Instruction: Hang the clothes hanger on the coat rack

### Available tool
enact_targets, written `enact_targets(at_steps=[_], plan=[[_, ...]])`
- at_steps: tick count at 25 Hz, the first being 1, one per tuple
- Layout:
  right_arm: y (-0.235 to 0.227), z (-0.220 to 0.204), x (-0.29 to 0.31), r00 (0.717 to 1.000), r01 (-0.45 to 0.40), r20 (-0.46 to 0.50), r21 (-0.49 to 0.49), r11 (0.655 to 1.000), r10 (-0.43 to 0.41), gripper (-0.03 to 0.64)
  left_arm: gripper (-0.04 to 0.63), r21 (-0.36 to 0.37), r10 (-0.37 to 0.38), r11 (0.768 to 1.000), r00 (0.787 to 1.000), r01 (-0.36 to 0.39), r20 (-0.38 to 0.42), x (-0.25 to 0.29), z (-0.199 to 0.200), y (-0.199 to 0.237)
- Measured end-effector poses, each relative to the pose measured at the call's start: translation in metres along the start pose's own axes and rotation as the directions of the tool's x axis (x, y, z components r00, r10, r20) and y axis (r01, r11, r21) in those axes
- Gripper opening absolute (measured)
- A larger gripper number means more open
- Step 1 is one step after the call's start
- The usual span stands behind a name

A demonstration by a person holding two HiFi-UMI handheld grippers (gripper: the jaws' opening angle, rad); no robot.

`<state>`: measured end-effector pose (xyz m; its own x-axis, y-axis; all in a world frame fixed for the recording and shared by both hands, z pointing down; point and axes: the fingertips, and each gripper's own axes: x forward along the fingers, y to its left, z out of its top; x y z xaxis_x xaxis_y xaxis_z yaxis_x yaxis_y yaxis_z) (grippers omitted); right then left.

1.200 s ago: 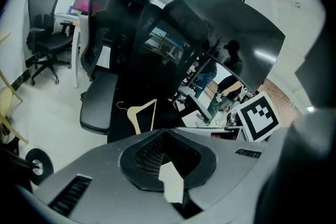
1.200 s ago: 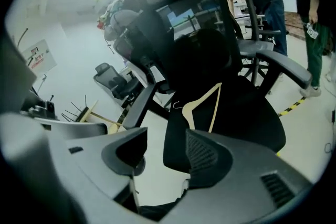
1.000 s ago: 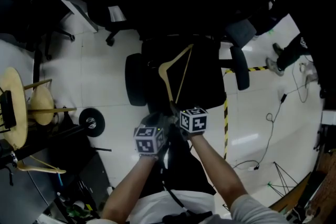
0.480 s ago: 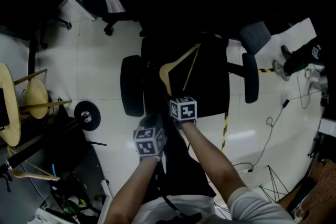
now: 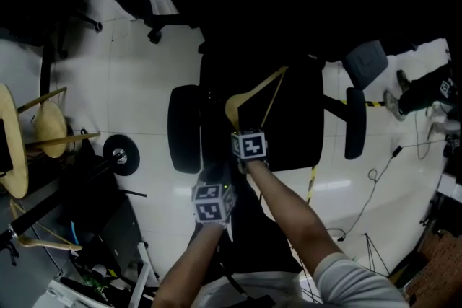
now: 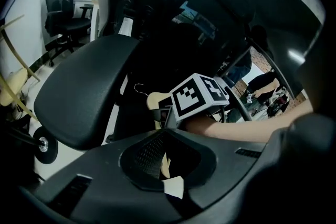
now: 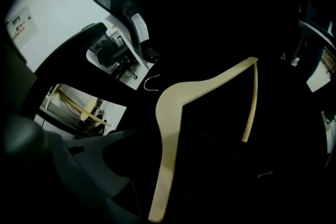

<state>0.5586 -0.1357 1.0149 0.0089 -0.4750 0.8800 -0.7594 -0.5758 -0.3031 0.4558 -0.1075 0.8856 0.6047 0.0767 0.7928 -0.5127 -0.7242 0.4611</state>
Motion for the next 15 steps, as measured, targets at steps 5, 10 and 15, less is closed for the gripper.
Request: enact_targets(at_steps=[5,10,15], plan=[[-0.003,-0.004,0.015,0.999,0.003,-0.044,0.021,1.0,-0.002,0.23,-0.011,-0.02,0.015,1.0,1.0,-0.015,-0.009,0.009,-0.002,0.003],[-0.004,-0.008,0.021,0.998,0.002,-0.056,0.016,1.0,-0.001,0.216,-0.011,-0.027,0.006,1.0,1.0,-0.006,-0.025,0.014,-0.002,-0.002],[-0.004,-0.01,0.016,0.997,0.009,-0.074,-0.02,1.0,-0.011,0.14,-0.011,-0.033,0.031,0.999,0.998,-0.033,-0.051,0.013,-0.008,0.003]])
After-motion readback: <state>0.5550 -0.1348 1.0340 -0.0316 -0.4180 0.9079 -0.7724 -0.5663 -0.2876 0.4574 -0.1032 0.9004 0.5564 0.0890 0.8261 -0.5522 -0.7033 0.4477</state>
